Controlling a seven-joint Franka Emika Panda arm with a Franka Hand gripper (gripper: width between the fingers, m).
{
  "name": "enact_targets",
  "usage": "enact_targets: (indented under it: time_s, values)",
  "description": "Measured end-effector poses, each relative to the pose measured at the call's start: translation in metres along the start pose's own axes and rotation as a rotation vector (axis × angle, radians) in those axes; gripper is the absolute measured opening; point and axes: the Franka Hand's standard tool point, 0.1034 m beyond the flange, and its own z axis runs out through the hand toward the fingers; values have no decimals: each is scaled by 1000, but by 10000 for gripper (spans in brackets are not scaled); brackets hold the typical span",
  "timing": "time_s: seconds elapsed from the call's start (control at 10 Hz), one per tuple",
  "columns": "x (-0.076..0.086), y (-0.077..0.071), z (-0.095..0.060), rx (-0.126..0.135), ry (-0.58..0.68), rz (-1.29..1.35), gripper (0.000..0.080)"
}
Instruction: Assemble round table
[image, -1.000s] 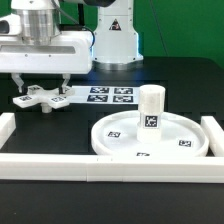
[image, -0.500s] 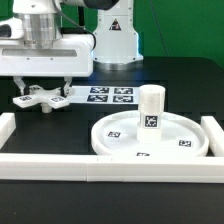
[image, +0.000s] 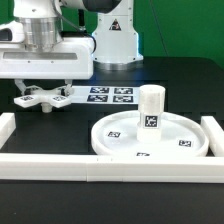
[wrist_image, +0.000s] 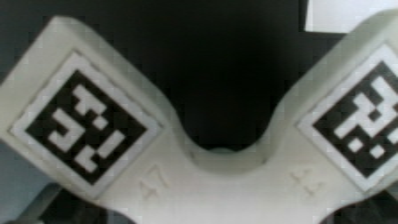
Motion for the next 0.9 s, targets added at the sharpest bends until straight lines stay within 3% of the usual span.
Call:
enact_targets:
  time_s: [0.2, 0.3, 0.7, 0.9]
  values:
    - [0, -1, 1, 0, -2, -1, 624]
    - [0, -1, 0, 0, -1, -2, 451]
    - [6, -8, -4, 2, 5, -10, 448]
    - [19, -37, -22, 14, 19, 17, 448]
